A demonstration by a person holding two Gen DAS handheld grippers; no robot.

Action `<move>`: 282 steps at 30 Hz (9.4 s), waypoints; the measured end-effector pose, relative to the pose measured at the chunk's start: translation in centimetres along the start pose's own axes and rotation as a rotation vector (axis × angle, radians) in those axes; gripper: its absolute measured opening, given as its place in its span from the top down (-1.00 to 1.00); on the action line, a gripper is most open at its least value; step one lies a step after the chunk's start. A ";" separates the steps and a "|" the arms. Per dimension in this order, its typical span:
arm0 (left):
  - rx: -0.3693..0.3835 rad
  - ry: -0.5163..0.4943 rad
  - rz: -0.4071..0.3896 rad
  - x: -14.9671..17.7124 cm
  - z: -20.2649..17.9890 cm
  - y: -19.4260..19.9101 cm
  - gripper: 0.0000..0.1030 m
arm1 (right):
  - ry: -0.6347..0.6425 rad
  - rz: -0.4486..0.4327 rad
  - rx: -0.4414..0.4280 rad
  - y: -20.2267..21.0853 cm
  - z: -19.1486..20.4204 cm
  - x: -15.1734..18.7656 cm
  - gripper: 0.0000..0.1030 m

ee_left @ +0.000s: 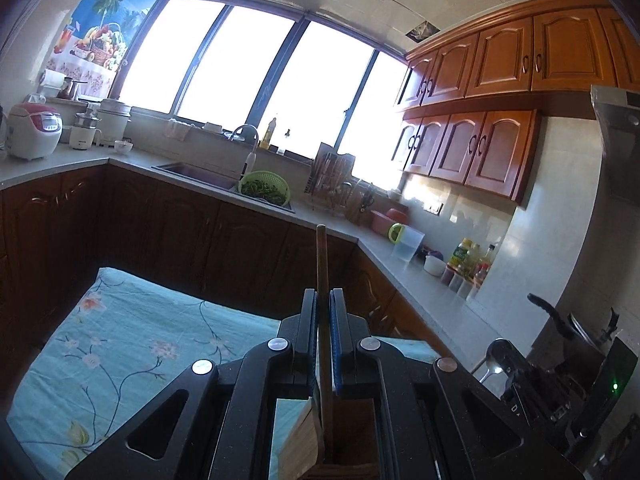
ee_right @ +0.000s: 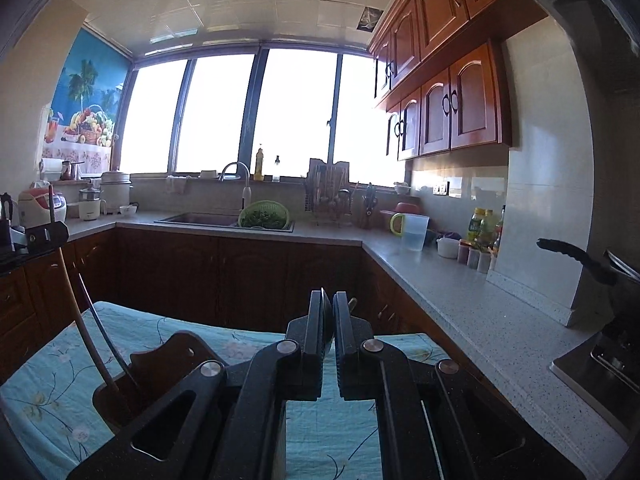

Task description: Organize utensils

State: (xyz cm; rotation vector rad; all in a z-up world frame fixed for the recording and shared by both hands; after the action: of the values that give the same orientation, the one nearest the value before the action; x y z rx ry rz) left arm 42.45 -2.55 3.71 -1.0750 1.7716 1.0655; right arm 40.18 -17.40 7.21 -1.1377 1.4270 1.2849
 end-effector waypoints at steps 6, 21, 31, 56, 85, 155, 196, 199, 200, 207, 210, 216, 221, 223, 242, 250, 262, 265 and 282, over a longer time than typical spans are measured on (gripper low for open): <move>0.017 -0.021 0.089 2.4 0.1 -2.2 0.88 | -0.038 0.101 -0.080 -0.9 0.4 2.9 0.92; 0.045 -0.067 0.164 -0.7 1.3 -2.4 0.88 | -0.097 0.219 -0.167 -1.7 0.2 4.6 0.91; 0.045 -0.002 0.175 0.0 2.3 -1.2 0.38 | -0.164 0.233 -0.204 -1.3 -0.7 3.7 0.43; -0.113 0.048 0.269 6.0 5.4 16.2 -0.65 | -0.413 0.277 -0.239 13.6 -5.3 9.1 -0.97; -0.179 -0.061 0.424 11.6 5.5 21.5 -0.65 | -0.368 0.415 -0.222 19.4 -3.8 16.8 -0.97; 0.027 -0.155 0.451 4.3 3.3 18.1 0.93 | -0.263 0.513 -0.332 11.9 2.0 10.9 0.91; 0.099 -0.106 0.174 -4.6 1.4 19.7 0.93 | -0.287 0.216 -0.320 14.9 -2.6 -1.5 0.91; 0.108 -0.102 0.137 -6.3 1.0 18.4 0.93 | -0.290 0.176 -0.312 14.1 -3.0 -3.5 0.90; 0.110 -0.099 0.121 -6.9 0.9 17.9 0.93 | -0.294 0.167 -0.315 13.7 -3.2 -4.2 0.90; 0.117 -0.069 0.032 -10.1 0.3 13.3 0.93 | -0.320 0.077 -0.299 10.8 -3.8 -8.5 0.91; 0.105 -0.047 0.001 -10.1 0.5 11.0 0.93 | -0.330 0.051 -0.284 9.3 -4.1 -9.7 0.91; 0.062 0.044 -0.034 -8.6 2.2 5.9 0.93 | -0.341 0.031 -0.253 6.3 -4.4 -9.8 0.91; 0.031 0.064 -0.011 -5.6 2.5 2.7 0.93 | -0.343 0.058 -0.237 4.1 -4.1 -7.6 0.90; 0.026 0.058 -0.006 -4.6 2.4 1.8 0.93 | -0.338 0.077 -0.229 3.4 -3.7 -6.3 0.90; 0.007 -0.007 0.109 -2.2 1.9 -2.2 0.90 | -0.339 0.225 -0.231 -0.2 -2.4 0.0 0.90; 0.003 -0.010 0.134 -2.5 2.0 -2.3 0.89 | -0.358 0.244 -0.239 -0.3 -2.5 0.1 0.79; -0.021 -0.013 0.116 -2.2 2.1 0.9 -0.34 | -0.465 0.210 -0.250 1.8 -4.7 -0.2 -0.58; -0.046 -0.022 0.112 -1.5 2.6 2.6 -0.69 | -0.492 0.176 -0.258 3.5 -5.2 -0.3 -0.81; -0.127 0.038 0.283 6.4 4.0 13.7 -0.80 | -0.475 0.287 -0.229 13.2 -5.4 8.3 -0.92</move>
State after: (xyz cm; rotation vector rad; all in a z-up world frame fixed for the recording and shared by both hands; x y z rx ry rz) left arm 28.45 3.45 0.00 -0.9422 1.9486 1.3519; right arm 25.42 -22.81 2.04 -0.7105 1.1287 1.8173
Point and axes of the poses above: each gripper's, at about its wrist camera, not at the fingertips, and y roughly against the way its jaws point, z to its left, x to its underside, the point moved 9 cm from there along -y, roughly the way its jaws point, and after that the axes turned 2 degrees about -y, right-handed, at the moved point
